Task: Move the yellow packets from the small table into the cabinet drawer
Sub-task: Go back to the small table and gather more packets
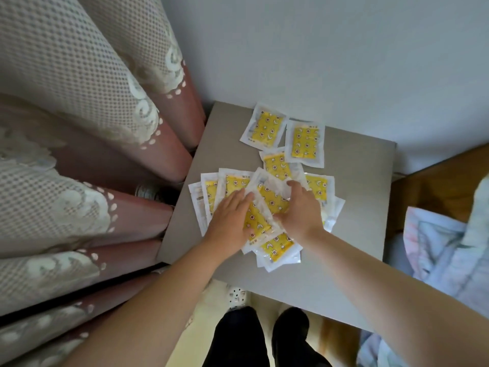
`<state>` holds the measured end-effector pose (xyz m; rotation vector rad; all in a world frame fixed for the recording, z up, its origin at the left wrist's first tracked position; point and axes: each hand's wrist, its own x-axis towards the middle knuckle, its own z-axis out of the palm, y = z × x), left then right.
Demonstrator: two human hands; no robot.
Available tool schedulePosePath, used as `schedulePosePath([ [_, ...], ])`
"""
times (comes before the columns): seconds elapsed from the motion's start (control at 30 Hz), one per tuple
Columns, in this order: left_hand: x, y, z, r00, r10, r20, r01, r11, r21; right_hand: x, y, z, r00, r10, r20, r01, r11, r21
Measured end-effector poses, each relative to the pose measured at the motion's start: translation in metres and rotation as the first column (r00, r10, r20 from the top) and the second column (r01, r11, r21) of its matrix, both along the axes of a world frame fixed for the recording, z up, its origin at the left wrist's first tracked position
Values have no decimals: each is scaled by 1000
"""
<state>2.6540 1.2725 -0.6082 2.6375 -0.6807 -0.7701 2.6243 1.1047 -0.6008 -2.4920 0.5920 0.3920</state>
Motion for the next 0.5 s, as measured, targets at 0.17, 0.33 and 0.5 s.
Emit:
schedulePosePath([
  [0.17,10,-10,6,997,31,71,-40,990,137,14,-1,6,991,43,-130,-45,999,-10],
  [0.33,14,-18,3,979,127,161,-151,977,149,15,-1,11,985,33,-170,16,961,277],
  [0.5,16,-19,2,966,243,84,-241,970,-39,12,-3,16,984,70,-164,-18,954,298],
])
